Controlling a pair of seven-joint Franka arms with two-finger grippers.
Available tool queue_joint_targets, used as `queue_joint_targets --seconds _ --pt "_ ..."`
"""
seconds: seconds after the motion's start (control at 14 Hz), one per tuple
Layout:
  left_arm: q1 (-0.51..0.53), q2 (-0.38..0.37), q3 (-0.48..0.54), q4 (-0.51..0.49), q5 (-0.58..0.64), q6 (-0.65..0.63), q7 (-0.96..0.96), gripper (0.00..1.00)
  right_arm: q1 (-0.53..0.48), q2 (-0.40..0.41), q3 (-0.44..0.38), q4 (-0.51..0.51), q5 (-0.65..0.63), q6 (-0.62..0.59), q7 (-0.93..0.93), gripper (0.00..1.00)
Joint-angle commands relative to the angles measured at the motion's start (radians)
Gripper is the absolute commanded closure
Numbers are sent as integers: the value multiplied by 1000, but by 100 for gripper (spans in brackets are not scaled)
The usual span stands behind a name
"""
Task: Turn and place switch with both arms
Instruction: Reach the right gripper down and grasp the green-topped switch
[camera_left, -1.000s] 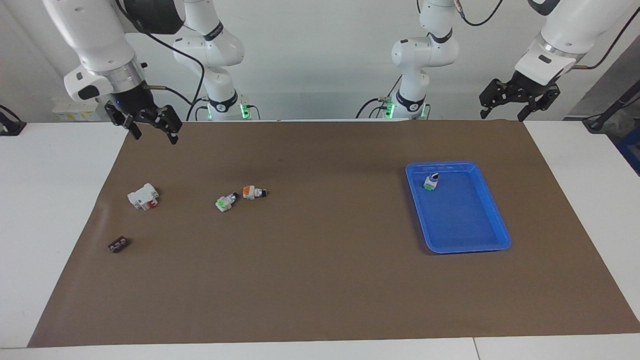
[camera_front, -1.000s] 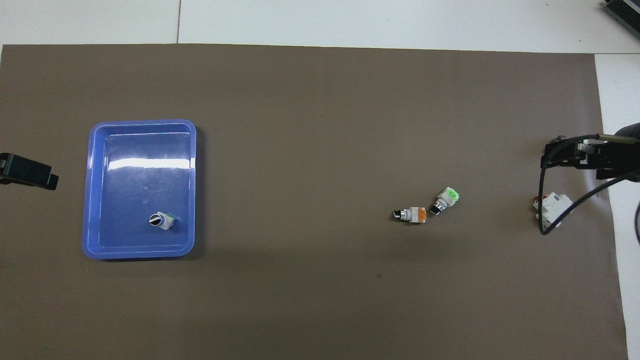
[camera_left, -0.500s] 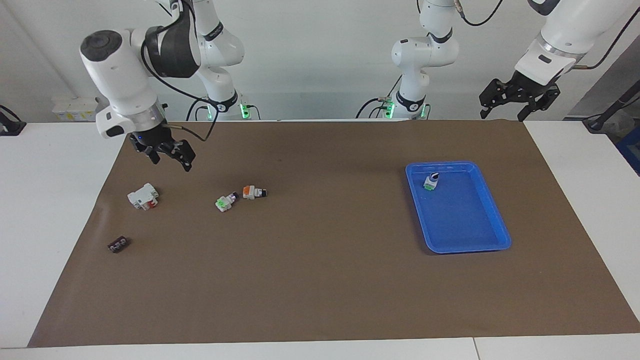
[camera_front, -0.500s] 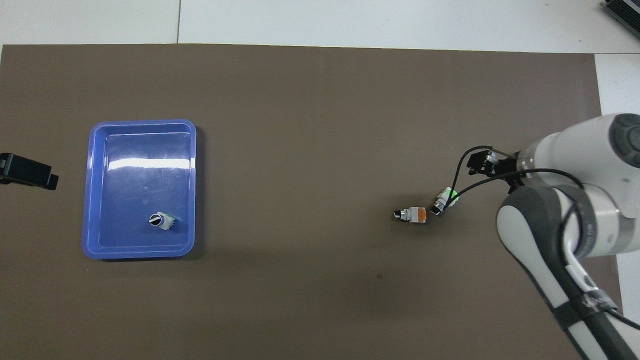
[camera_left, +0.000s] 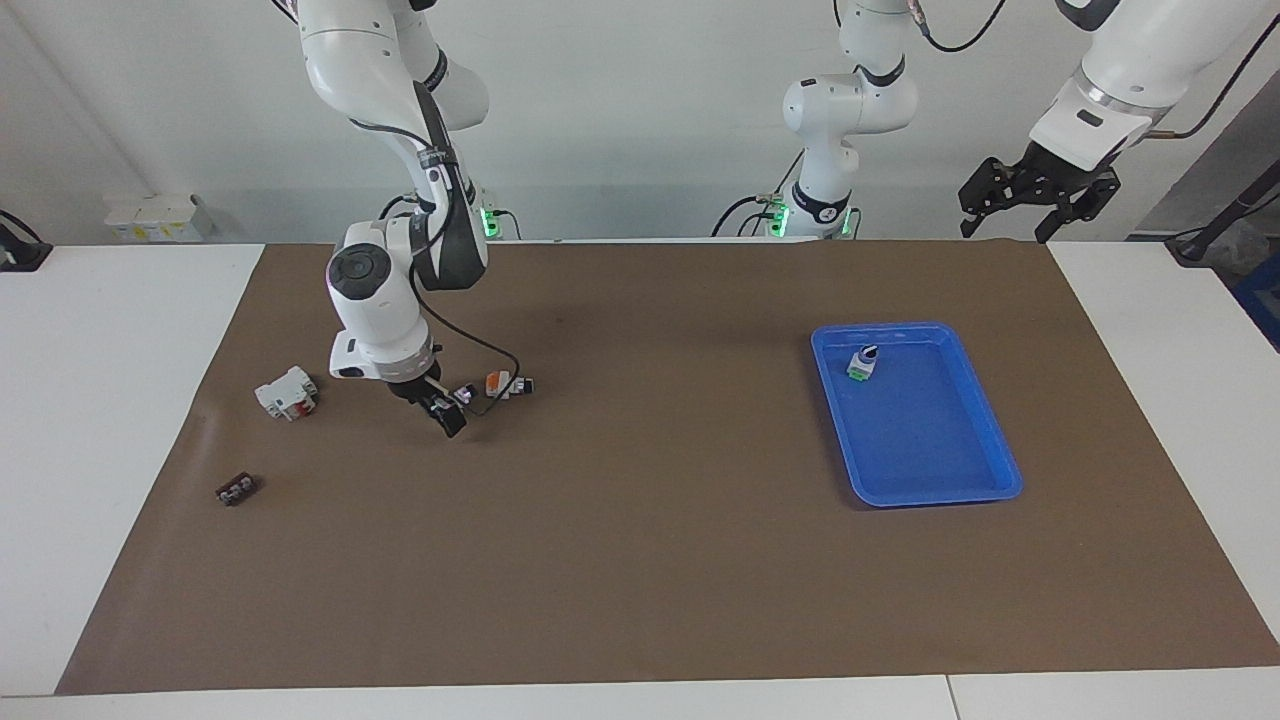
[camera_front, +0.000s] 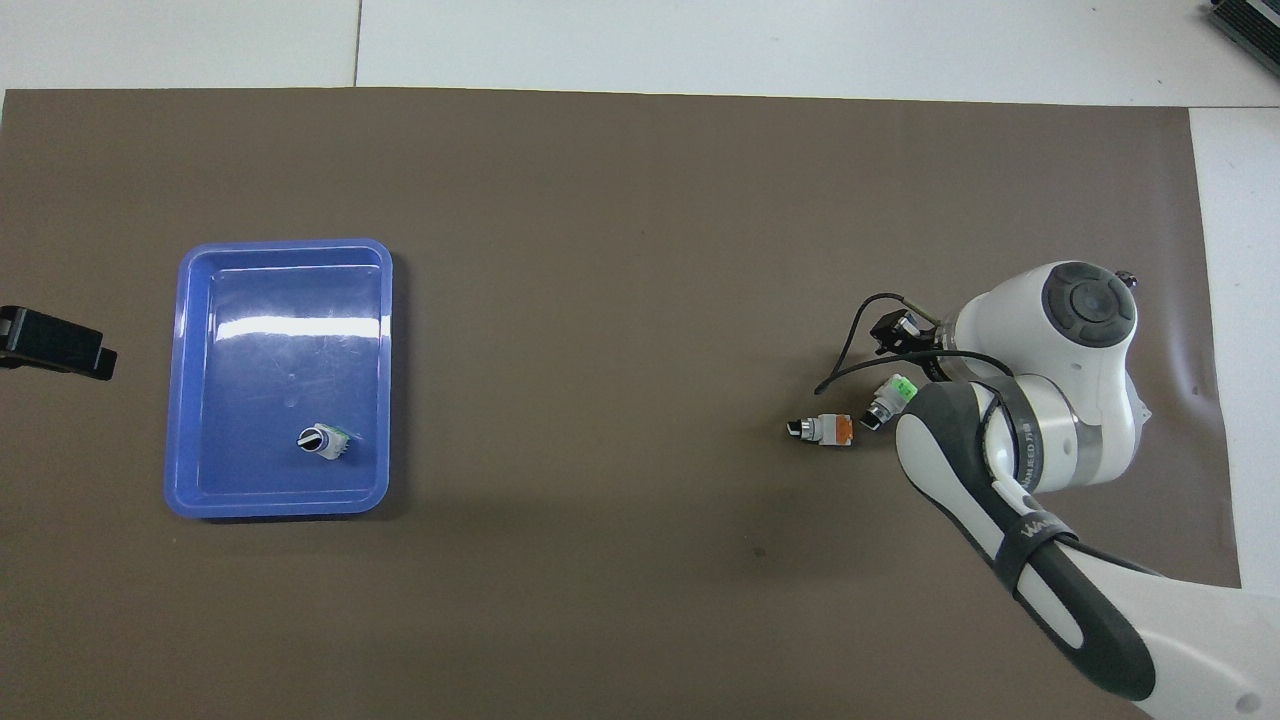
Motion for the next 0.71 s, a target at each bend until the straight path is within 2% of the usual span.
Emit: queue_joint_targets --seconds 0.0,0.14,0.21,0.29,0.36,0.43,0.5,0.64 --pt "7 -27 0 -32 -8 9 -4 0 17 -37 7 -58 19 14 74 0" --pt "7 -27 0 -32 -8 9 -4 0 18 -39 6 -64 23 14 83 2" --pt "7 -27 0 -32 -8 9 -4 0 10 -40 7 -72 25 15 83 16" --pt "7 -27 0 -31 -8 9 -4 0 8 -39 7 -72 32 18 83 34" --pt "7 -27 0 -32 -8 9 -4 0 8 -39 6 -72 76 21 79 58" --pt "7 -27 0 -32 -8 9 -4 0 5 -37 6 -70 122 23 74 96" --pt "7 -27 0 -32 -8 9 -4 0 -1 -34 6 -67 158 24 83 100" --pt "7 -27 0 -32 -8 9 -4 0 -22 -26 6 -31 209 3 39 100"
